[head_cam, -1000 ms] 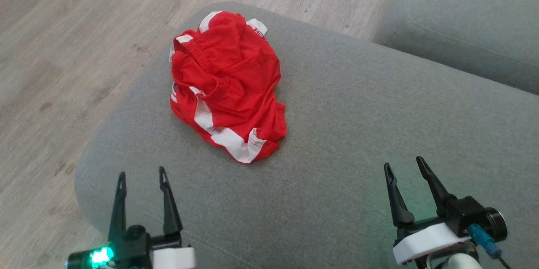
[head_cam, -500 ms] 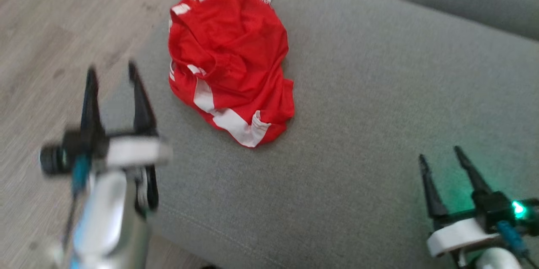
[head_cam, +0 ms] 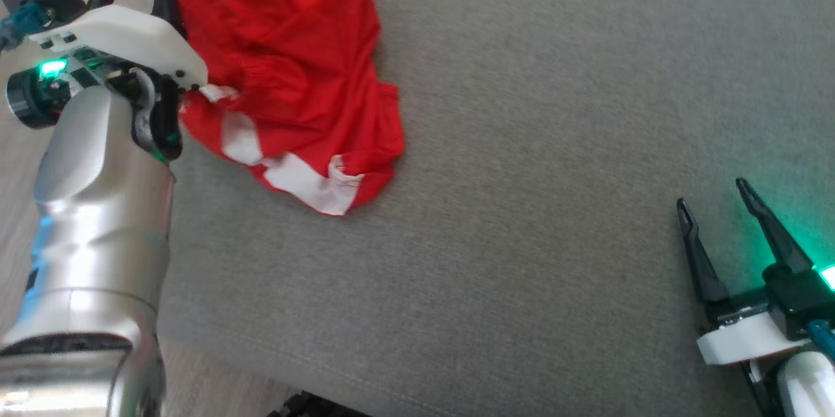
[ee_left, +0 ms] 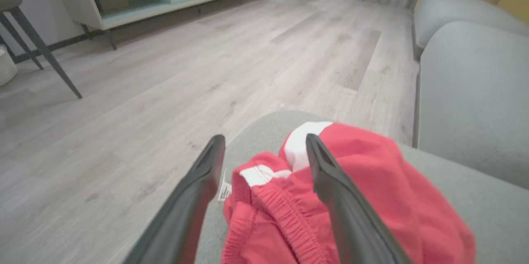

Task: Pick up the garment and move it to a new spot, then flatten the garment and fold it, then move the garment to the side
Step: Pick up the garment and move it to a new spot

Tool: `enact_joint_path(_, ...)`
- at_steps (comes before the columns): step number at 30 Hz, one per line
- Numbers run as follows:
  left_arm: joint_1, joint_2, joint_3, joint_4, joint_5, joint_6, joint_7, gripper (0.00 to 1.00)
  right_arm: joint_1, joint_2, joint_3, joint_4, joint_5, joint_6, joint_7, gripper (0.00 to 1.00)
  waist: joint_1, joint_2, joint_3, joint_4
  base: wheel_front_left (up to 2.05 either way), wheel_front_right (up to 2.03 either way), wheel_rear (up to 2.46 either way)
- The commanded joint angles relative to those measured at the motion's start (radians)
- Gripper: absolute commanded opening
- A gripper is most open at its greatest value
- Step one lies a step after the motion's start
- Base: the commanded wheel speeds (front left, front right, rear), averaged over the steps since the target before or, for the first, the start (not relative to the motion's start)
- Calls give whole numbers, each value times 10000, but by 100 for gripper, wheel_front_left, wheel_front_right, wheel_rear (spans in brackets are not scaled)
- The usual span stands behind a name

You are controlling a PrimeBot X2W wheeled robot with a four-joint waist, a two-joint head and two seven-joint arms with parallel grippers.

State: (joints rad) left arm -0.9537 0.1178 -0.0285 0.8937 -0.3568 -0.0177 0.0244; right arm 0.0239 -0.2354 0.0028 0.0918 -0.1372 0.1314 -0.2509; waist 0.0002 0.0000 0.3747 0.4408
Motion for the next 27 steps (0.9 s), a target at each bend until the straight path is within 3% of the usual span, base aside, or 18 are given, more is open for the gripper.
enact_joint_path(1,-498,635,318,304,-65,85,174,100,-173,-252,293,-458,139,-7,-109,100,-2,0,550,-442,0,0,0)
enact_joint_path(4,-885,763,439,1266,-183,210,279,100,-235,-357,393,-615,277,-7,-109,100,-2,0,815,-677,0,0,0)
enact_joint_path(13,-1383,723,811,2872,-804,-297,-279,100,-350,-561,341,-773,461,-7,-109,100,-2,0,1314,-859,0,0,0)
enact_joint_path(15,-1505,724,769,2881,-811,-494,-752,0,-383,-545,294,-742,476,-7,-109,100,-2,0,1344,-825,0,0,0)
enact_joint_path(18,-1706,726,548,2848,-793,-911,-1567,0,-489,-347,421,-566,557,-7,-109,100,-2,0,1113,-804,0,0,0)
enact_joint_path(27,-2521,1422,-505,2353,-112,-1108,-2411,0,-842,584,906,-129,729,-7,-109,100,-2,0,-323,-1373,0,0,0)
